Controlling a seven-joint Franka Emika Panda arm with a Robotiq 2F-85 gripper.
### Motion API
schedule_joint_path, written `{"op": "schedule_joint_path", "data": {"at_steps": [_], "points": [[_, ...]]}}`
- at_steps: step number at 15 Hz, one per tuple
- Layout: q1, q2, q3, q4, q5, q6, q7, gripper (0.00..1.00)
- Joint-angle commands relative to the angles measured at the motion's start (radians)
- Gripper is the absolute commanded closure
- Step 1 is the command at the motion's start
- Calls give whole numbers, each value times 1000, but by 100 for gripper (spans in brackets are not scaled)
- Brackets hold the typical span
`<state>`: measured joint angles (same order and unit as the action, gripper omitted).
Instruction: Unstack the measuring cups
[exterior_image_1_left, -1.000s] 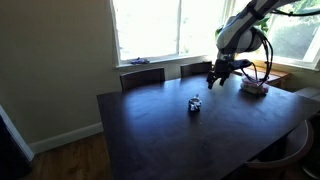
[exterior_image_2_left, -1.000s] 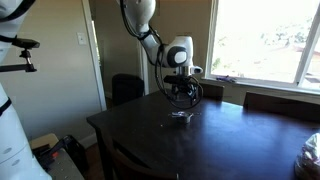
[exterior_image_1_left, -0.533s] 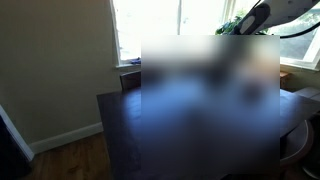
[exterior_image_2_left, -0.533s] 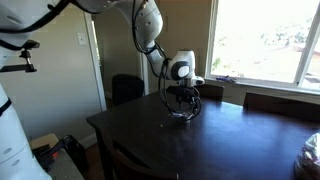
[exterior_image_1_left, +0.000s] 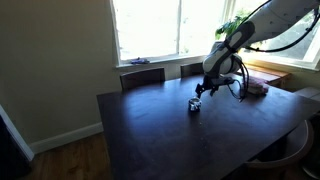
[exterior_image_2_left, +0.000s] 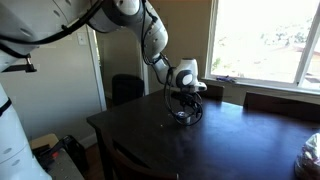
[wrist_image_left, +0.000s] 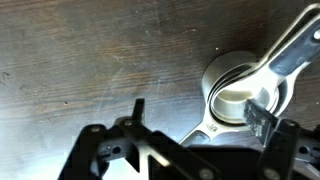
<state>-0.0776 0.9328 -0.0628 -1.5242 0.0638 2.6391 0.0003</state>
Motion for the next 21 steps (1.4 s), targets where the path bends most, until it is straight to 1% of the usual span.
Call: {"op": "schedule_joint_path", "data": {"at_steps": [1, 5, 9, 10, 11, 12, 16, 18, 21], "points": [[-18, 70, 3, 85, -2, -50, 20, 0], [-50, 124, 13, 117, -1, -53, -9, 0], [-84, 134, 26, 120, -2, -41, -42, 0], [-97, 114, 35, 92, -4, -26, -69, 0], [-75, 96, 32, 90, -9, -41, -56, 0], [-54, 51, 38, 55, -14, -73, -54, 0], [-58, -43, 106, -58, -23, -113, -166, 0], [-53, -83, 119, -116, -30, -122, -203, 0], [-50, -122, 121, -170, -35, -141, -228, 0]]}}
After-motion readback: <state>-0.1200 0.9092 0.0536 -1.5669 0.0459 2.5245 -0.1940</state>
